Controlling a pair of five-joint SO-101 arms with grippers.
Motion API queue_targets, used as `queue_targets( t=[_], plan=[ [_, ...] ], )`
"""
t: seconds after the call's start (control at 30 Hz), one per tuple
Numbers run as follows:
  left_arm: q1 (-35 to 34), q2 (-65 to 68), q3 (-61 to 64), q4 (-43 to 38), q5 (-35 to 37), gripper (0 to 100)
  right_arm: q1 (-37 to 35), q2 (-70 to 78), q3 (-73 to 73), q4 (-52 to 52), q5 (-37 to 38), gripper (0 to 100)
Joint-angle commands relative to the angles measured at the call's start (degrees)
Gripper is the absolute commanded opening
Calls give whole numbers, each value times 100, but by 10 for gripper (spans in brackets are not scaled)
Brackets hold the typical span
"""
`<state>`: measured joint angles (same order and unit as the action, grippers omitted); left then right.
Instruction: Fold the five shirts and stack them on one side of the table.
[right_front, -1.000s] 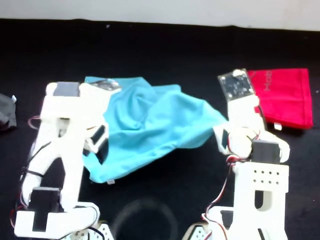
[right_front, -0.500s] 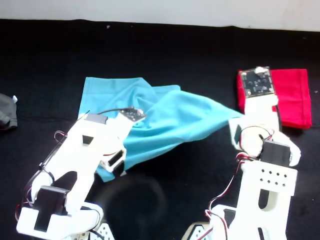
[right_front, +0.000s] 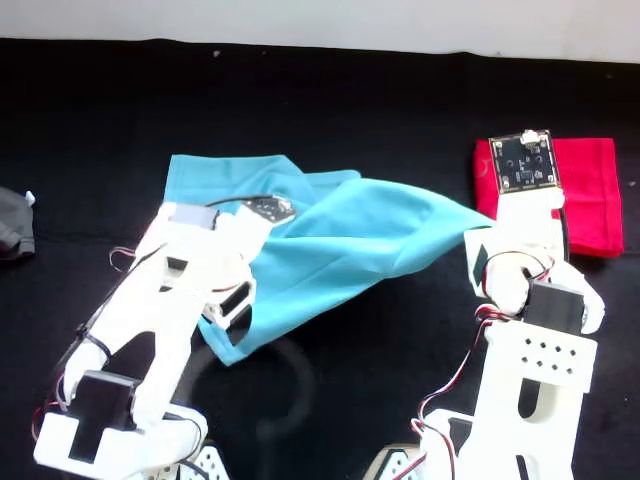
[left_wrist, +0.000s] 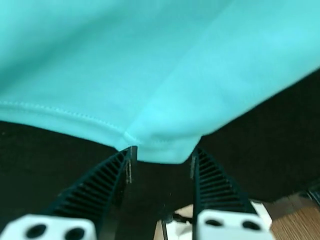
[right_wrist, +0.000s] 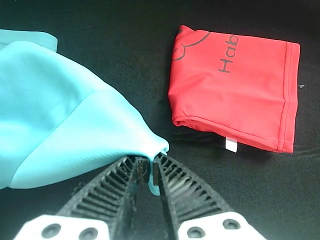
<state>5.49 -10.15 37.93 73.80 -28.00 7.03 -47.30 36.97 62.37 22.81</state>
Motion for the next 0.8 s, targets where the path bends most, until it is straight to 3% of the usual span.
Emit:
queue_targets(
  t=[0.0,0.13,0.3,0.47,0.6,0.77],
  plan=[
    [66,-154,356,-404,53,186,66,-75,13,-84,62,6],
    [180,-207,532,-475,79,186,57,-75,22,-84,62,6],
    [831,-207,558,-448,519,186,57,-75,22,-84,62,6],
    [1376,-207,338,35,800,182,57,-75,31,-84,62,6],
    [1297,-154,321,-70,800,183,57,-75,31,-84,62,6],
    [690,-154,655,-756,774,185,57,-75,31,-84,62,6]
  ],
)
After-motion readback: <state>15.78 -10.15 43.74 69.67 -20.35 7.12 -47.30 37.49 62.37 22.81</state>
